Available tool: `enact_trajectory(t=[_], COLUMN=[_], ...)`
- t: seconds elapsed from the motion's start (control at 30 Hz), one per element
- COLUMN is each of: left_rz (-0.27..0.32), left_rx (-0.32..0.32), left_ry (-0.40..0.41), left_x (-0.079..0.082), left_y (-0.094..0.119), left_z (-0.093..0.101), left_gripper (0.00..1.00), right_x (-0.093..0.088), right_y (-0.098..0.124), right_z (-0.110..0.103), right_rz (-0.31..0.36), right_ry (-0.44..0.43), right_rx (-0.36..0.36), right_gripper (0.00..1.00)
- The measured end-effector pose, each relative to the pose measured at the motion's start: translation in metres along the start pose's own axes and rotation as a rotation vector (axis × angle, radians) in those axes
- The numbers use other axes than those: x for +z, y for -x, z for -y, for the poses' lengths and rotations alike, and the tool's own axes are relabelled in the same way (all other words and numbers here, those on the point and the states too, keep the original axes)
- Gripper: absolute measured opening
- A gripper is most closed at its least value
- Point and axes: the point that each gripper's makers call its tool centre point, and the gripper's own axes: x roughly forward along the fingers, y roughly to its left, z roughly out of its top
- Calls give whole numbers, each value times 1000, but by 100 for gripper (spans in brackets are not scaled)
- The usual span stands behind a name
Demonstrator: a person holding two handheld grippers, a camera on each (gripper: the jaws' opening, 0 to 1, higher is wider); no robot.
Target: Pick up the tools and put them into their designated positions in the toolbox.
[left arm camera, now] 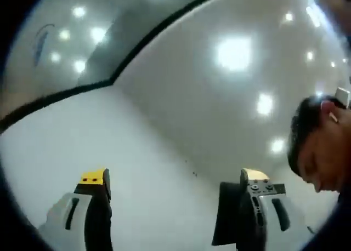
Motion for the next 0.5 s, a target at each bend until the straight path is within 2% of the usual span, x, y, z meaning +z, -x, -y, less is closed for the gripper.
enact_trajectory(t=[0.07, 0.1, 0.13, 0.2, 0.23, 0.27, 0.3, 0.37, 0.4, 0.5], left_rz=[-54, -33, -22, -67, -51, -71, -106, -138, -168, -230], left_rx=[26, 25, 17, 40, 31, 52, 92, 141, 157, 227], left_ry=[-125, -176, -191, -187, -199, -232, -269, -379, -403, -506], left_x=[-8, -4, -2, -6, -2, 0, -1, 7, 8, 19], left_y=[0, -1, 0, 3, 4, 7, 13, 25, 31, 49], left_z=[-4, -2, 0, -4, -3, -9, -18, -33, -41, -75], left_gripper=[96, 96, 92, 89, 87, 81, 67, 50, 45, 44], right_x=[-1, -1, -1, -2, -3, -4, -4, -4, -4, -7], right_y=[0, 0, 1, 2, 2, 2, 2, 2, 3, 3], right_z=[0, 0, 0, 0, 0, 0, 0, 0, 1, 2], right_rz=[-4, -3, -3, -8, -13, -16, -17, -17, -19, -31], right_ry=[-9, -12, -15, -18, -19, -21, -25, -32, -37, -51], right_rx=[-1, 0, 0, -2, -3, -3, -1, -1, -2, -3], right_gripper=[19, 19, 19, 19, 19, 19, 19, 19, 19, 19])
